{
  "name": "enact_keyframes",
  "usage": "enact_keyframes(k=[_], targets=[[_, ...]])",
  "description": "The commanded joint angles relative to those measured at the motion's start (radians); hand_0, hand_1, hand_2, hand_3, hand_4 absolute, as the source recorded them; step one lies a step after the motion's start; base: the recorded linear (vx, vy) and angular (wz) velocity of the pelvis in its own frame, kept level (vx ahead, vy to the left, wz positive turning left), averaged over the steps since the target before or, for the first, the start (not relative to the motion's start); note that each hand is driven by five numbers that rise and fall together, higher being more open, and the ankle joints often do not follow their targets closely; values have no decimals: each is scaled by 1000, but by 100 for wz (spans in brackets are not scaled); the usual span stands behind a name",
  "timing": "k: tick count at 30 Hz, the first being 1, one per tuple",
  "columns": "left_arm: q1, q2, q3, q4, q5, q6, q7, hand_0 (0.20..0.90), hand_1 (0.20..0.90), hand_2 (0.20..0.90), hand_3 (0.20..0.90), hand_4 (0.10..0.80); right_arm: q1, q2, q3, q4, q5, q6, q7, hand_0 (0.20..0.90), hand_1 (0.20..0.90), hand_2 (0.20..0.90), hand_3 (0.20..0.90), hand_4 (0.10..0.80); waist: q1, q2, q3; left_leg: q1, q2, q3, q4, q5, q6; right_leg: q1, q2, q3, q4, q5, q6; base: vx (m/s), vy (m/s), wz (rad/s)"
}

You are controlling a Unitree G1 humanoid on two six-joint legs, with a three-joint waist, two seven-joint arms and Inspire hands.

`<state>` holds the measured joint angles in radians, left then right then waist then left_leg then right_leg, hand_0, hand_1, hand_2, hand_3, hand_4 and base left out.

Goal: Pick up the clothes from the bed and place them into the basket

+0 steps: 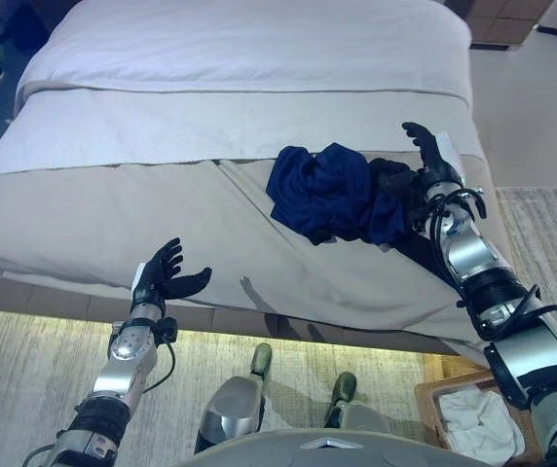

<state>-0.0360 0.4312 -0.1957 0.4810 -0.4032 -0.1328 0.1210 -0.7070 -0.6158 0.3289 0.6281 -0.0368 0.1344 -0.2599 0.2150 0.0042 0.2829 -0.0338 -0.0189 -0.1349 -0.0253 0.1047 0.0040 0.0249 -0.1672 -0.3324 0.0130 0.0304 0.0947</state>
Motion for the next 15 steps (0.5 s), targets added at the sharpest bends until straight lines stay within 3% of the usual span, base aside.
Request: enact_keyframes(k=[1, 9, 15], targets=[[-12, 27, -28, -127, -9, -114, -48, 900, 900, 900, 900, 800, -222, -106, 66, -4, -10, -38, -21, 900, 900, 900, 900, 800, 41, 11, -17, -32, 5, 106, 143, -148, -25, -12, -17, -41, 150, -102, -49, 25, 78, 25], [-36, 47, -46, -174, -65, -153, -65, 900, 900, 900, 900, 800, -304, -102, 98, 73, -33, -19, -21, 900, 900, 900, 900, 800, 73, 55, 84, -118, -16, 95, 179, -142, -15, -93, -46, -54, 220, -121, -50, -24, 89, 11], [-58, 52, -68, -219, -97, -166, -53, 900, 900, 900, 900, 800, -343, -93, 115, 144, -47, 10, -7, 900, 900, 900, 900, 800, 86, 87, 184, -231, -35, 102, 253, -140, 8, -203, -88, -55, 307, -115, -51, -44, 57, 8]])
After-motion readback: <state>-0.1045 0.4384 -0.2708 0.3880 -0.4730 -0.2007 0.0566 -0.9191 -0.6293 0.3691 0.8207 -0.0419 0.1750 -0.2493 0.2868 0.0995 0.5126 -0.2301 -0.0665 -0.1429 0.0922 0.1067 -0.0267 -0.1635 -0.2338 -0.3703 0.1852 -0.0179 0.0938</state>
